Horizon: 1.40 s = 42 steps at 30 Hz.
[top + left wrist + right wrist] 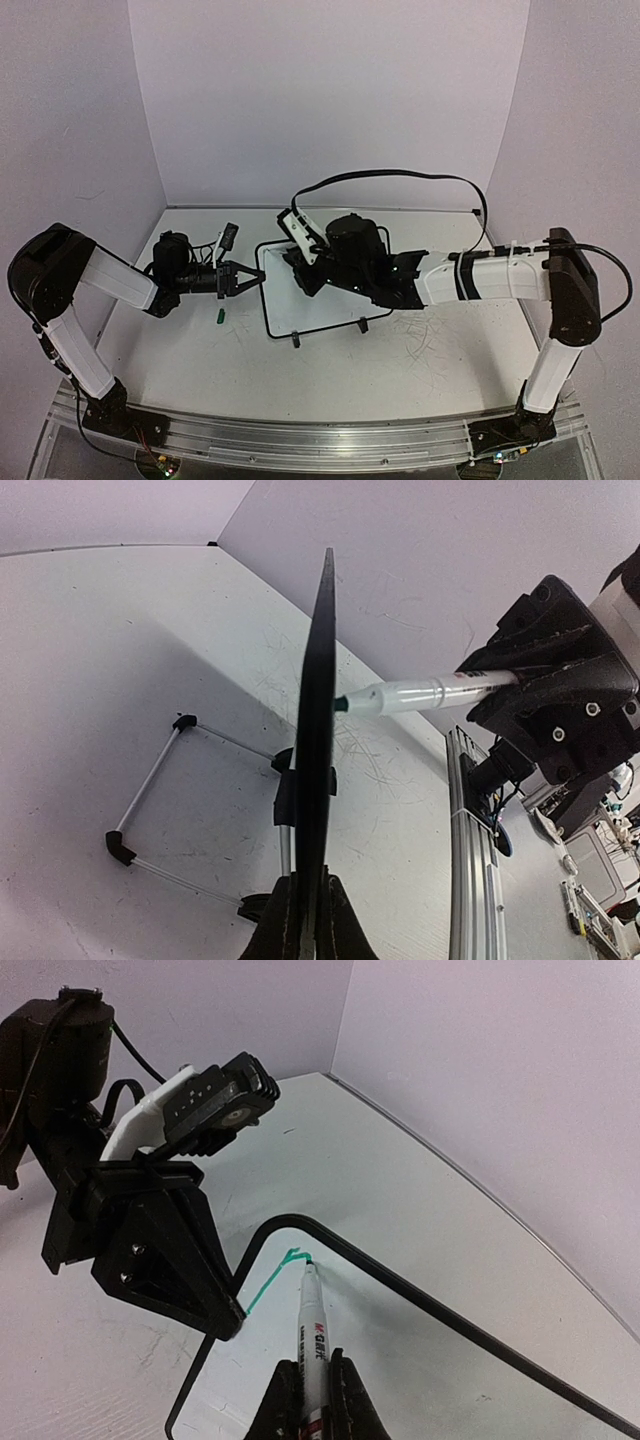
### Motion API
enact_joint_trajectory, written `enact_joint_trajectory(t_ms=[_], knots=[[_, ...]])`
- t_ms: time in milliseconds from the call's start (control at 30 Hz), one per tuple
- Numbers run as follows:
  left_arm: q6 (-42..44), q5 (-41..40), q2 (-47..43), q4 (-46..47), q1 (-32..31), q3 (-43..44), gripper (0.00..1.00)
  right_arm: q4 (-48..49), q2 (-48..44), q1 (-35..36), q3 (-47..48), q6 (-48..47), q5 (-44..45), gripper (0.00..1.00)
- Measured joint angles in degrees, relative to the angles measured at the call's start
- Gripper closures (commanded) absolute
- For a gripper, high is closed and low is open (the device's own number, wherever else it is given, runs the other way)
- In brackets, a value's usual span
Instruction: Write a sentence on the whiteboard
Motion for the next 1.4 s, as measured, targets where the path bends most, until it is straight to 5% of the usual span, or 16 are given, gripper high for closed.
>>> enact_joint_trajectory(t_ms=[1400], knots=[[0.32,-0.24,-0.41,-0.42,-0.02,-0.02,1.0,0.19,-0.49,0.0,-1.68,2.85,-1.92,1.0]])
